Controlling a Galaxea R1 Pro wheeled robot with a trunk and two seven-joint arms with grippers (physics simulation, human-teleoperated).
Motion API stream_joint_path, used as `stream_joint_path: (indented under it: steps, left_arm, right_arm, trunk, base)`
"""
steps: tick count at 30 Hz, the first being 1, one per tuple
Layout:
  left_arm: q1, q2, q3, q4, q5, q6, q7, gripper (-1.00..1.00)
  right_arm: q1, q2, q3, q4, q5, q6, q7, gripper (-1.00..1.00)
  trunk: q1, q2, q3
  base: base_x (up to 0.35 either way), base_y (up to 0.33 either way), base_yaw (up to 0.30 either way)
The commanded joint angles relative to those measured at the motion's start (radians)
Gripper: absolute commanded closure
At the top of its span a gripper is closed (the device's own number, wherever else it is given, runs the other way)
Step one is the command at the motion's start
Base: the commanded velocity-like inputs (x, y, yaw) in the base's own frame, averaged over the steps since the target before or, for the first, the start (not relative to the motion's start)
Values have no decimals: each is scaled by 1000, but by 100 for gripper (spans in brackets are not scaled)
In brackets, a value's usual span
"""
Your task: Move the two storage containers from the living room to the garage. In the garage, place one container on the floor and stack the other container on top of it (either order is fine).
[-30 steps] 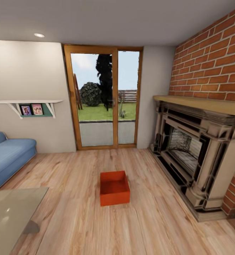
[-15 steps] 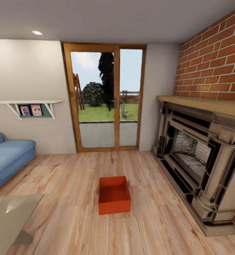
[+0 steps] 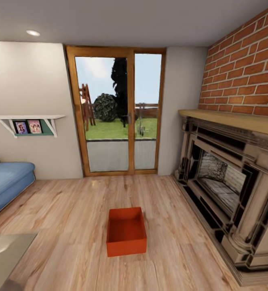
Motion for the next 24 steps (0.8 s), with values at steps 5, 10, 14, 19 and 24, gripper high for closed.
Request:
stream_joint_path:
  steps: [5,10,14,19,24]
  left_arm:
    - [0,0,-8,0,8,-3,1,-100]
    - [-1,0,-8,0,8,-3,1,-100]
    - [-1,0,-8,0,8,-3,1,-100]
    - [-1,0,-8,0,8,-3,2,-100]
    - [-1,0,-8,0,8,-3,1,-100]
  right_arm:
    - [-1,1,8,3,-8,-5,0,-100]
    - [-1,1,9,3,-8,-5,0,-100]
    - [-1,0,8,3,-8,-5,-1,-100]
    - [-1,1,9,3,-8,-5,0,-100]
    - [-1,2,11,3,-7,-5,0,-100]
  trunk:
    - [1,-1,-1]
    - [1,-1,-1]
    - [1,-1,-1]
    - [1,-1,-1]
    - [1,-1,-1]
  base:
    - [303,-71,0]
    - [306,-18,0]
    - [309,-4,0]
    - [310,-1,0]
    - [311,0,0]
